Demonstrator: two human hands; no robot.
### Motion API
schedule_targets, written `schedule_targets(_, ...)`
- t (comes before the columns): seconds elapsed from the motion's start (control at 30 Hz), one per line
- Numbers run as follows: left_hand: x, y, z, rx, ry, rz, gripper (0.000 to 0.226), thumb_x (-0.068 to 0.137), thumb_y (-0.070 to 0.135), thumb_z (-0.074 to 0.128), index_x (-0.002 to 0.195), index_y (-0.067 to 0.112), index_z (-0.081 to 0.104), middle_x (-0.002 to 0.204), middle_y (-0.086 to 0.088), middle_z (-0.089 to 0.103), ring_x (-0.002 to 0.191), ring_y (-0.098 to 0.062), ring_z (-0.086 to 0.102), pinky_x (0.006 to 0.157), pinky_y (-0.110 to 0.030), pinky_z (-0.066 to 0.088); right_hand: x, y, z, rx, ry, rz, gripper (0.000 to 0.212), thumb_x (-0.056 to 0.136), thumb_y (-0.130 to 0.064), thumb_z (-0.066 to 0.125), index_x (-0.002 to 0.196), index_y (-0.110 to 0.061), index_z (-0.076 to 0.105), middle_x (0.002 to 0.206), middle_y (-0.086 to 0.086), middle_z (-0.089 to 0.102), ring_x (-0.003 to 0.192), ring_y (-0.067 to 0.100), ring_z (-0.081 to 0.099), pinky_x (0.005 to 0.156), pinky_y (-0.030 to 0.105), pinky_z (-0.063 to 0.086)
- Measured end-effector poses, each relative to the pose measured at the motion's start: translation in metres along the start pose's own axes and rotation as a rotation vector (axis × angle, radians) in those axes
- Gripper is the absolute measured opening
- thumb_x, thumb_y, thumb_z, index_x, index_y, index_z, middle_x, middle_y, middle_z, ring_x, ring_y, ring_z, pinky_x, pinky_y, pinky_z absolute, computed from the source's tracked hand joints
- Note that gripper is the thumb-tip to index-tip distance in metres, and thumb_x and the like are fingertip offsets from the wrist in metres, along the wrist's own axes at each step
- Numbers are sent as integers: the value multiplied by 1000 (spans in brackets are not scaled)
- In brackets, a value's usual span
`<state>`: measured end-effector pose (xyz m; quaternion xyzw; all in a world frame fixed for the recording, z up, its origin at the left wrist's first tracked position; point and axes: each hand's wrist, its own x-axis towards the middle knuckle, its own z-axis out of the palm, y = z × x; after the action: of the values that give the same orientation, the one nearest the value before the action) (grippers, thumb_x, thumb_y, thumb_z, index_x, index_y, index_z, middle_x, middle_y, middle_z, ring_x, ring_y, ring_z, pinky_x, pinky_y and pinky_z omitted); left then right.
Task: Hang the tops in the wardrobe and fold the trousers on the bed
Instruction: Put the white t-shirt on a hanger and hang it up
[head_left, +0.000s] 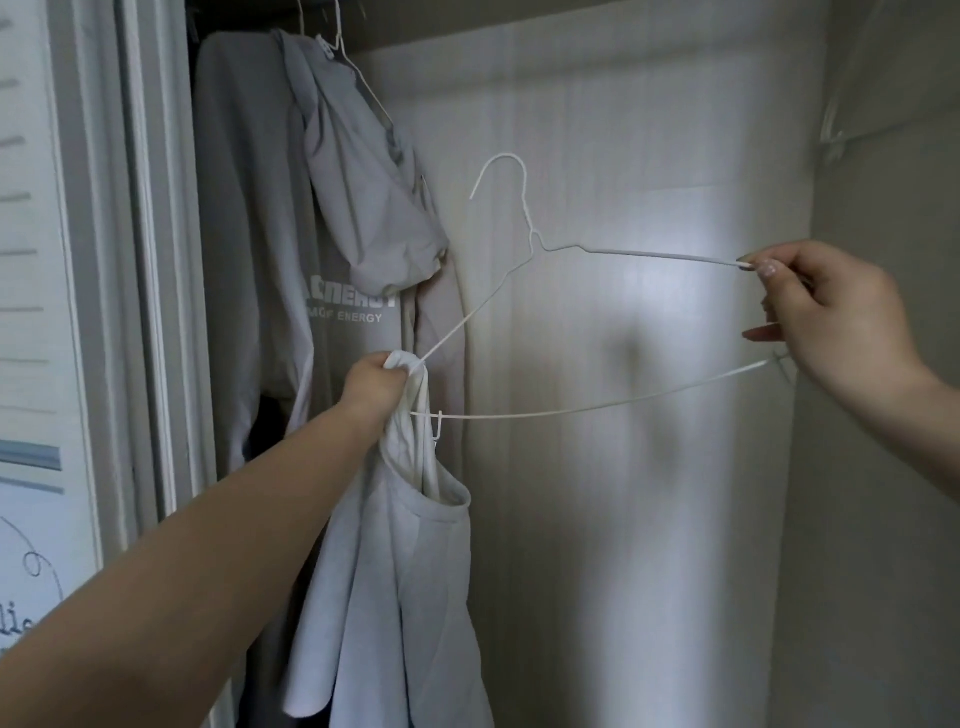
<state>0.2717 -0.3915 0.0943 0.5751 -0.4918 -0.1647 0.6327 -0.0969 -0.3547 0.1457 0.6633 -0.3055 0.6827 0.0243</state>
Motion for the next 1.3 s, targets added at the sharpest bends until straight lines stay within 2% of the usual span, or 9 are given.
schedule_targets(0.2, -16, 13, 23, -81, -112, 38, 18, 95, 12, 47, 100, 17, 64, 104, -13, 66, 98, -30, 62, 92, -41, 50, -14, -5, 8, -15, -41, 3, 19, 97, -17, 48, 93, -26, 65, 66, -9, 51, 58, -2, 57, 53, 8, 51)
schedule_targets(0.47, -33, 41, 57, -275, -207, 109, 18, 99, 24, 47, 87, 20, 60, 87, -6, 61, 84, -20, 58, 84, -38, 48, -42, 4, 19, -58, -82, 32, 19, 97, -20, 48, 93, -31, 63, 65, -25, 57, 62, -4, 59, 66, 30, 58)
schedule_targets(0.7, -43, 44, 63, -396, -267, 83, 21, 93, 36, 59, 91, 15, 62, 85, -6, 58, 85, -20, 57, 91, -42, 50, -55, 13, 12, -105, -111, 33, 23, 97, -22, 49, 89, -40, 60, 78, -3, 65, 68, 2, 63, 72, 37, 54)
schedule_targets(0.9, -44, 45, 64, -404, -264, 80, 23, 90, 37, 63, 79, 16, 62, 81, -5, 60, 81, -21, 58, 87, -40, 51, -68, 24, 6, -150, -313, 81, 15, 95, -17, 53, 99, -21, 66, 71, -7, 64, 66, 3, 63, 63, 20, 48)
schedule_targets(0.97, -43, 44, 64, -382, -248, 79, 24, 90, 36, 64, 76, 16, 61, 75, -4, 58, 77, -20, 57, 81, -38, 50, -68, 21, 4, -305, -366, -32, 16, 92, -12, 59, 101, -18, 70, 84, -3, 66, 82, 13, 65, 71, 22, 46)
schedule_targets(1.07, -42, 41, 67, -351, -220, 72, 23, 90, 34, 64, 76, 16, 60, 79, -7, 58, 77, -20, 56, 78, -37, 49, -72, 7, 6, -577, -342, -500, 28, 81, -5, 70, 108, -11, 71, 111, 10, 65, 102, 31, 61, 88, 36, 47)
schedule_targets(1.17, -44, 42, 73, -305, -224, 99, 23, 91, 35, 63, 77, 16, 59, 83, -10, 56, 78, -21, 54, 76, -37, 48, -97, -9, 26, -592, -486, -821, 33, 77, -13, 71, 110, -10, 71, 118, 7, 66, 97, 25, 65, 78, 32, 51)
schedule_targets(1.23, -47, 43, 76, -281, -232, 134, 25, 92, 34, 62, 75, 16, 57, 76, -6, 55, 73, -19, 53, 72, -35, 46, -122, -14, 48, -546, -726, -616, 51, 84, -31, 65, 131, -16, 56, 135, -1, 55, 98, 18, 65, 74, 24, 50)
schedule_targets(1.3, -49, 44, 78, -272, -249, 166, 26, 93, 32, 59, 74, 15, 55, 73, -5, 54, 72, -20, 52, 71, -36, 47, -141, -7, 68, -478, -996, -233, 75, 88, -44, 58, 150, -22, 21, 154, -5, 27, 113, 16, 55, 83, 18, 36)
